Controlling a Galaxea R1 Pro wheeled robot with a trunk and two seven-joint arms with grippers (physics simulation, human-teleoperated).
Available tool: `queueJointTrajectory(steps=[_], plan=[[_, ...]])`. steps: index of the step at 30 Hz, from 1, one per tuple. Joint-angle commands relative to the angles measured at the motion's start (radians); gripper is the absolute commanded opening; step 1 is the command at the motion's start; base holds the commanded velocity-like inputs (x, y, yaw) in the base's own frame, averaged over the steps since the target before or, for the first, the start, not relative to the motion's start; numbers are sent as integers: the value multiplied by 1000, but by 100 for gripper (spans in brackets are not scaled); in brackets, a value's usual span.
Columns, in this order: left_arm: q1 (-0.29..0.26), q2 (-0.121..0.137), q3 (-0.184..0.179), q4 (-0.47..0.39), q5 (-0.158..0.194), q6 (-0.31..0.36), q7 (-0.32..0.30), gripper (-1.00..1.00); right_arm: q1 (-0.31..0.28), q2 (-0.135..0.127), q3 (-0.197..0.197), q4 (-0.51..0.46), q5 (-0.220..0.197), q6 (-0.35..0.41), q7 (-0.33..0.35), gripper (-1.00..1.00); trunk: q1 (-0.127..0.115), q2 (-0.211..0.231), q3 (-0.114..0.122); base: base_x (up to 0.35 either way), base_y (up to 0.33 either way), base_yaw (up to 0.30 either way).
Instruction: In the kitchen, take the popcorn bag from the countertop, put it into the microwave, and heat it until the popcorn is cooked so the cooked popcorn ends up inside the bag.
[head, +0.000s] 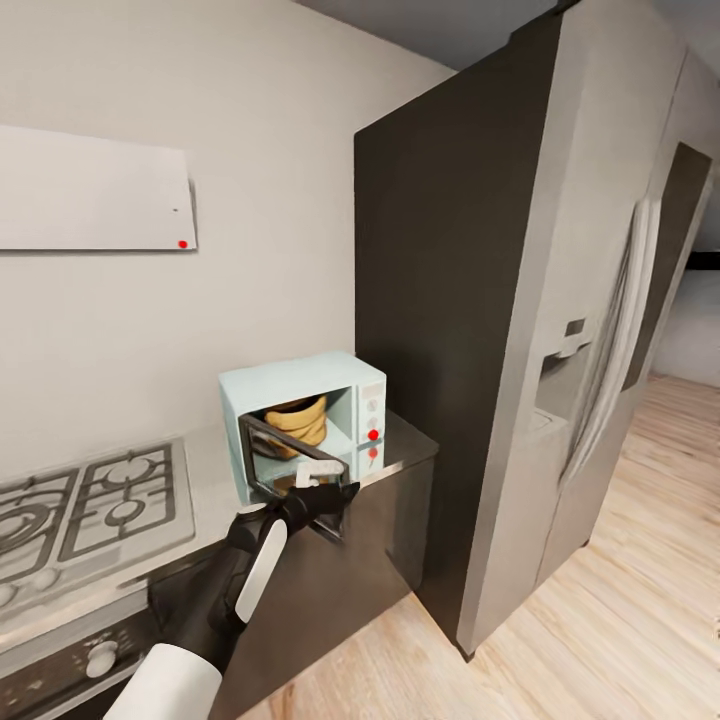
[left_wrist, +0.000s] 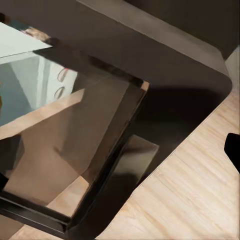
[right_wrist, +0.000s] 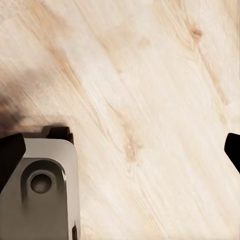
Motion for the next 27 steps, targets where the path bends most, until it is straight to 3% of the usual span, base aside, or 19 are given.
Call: queueJointTrajectory(steps=[1, 9, 25, 27], plan=[[-1, 0, 1, -1, 3, 5, -1, 100, -1, -1, -8, 2, 10, -3, -2, 100, 0, -1, -1, 0, 0, -45], [-1, 0, -5, 0, 2, 3, 0, 100, -1, -1, -8, 2, 11, -4, -2, 100, 0, -1, -1, 26, 0, -6], [0, -3, -18, 14, -3, 2, 24, 100, -1, -1, -8, 2, 12, 6, -2, 100, 0, -1, -1, 312, 0, 0], [0, -3, -18, 18, -2, 1, 55, 100, -1, -1, -8, 2, 12, 6, -2, 100, 0, -1, -1, 320, 0, 0]])
